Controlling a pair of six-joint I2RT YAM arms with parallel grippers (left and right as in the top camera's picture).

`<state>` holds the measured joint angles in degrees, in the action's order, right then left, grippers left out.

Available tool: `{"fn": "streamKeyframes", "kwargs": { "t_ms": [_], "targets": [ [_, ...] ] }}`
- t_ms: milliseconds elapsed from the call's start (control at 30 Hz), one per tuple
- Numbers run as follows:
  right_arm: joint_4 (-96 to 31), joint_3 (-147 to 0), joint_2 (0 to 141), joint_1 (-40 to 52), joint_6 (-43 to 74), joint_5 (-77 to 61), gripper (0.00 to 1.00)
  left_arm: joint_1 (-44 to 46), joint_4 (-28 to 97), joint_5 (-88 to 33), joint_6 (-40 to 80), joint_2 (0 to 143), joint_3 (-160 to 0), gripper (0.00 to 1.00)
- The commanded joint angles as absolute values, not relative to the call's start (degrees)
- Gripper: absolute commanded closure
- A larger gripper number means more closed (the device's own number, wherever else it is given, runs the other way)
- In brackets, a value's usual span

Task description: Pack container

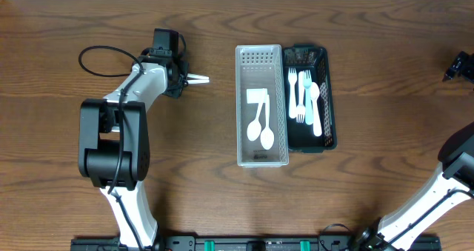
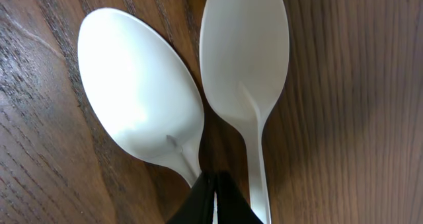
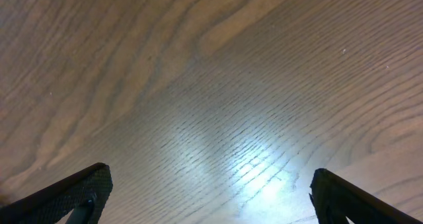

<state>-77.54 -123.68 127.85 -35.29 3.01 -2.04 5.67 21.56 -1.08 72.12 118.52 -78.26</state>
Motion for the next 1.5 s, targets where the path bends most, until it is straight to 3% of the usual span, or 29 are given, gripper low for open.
{"fn": "streamKeyframes", "kwargs": {
  "t_ms": [0,1467],
  "targets": [
    [-77.58,-123.57,126.45,-35.24,3.79,-1.91,0.01,5.41,21.54,-0.67,71.61,119.48,-79.09,0.94],
    [-77.56,-123.57,126.45,-35.24,3.81,-1.91,0.01,5.34,20.49,-1.41,70.11,119.77,-78.81,0.94]
  ]
}}
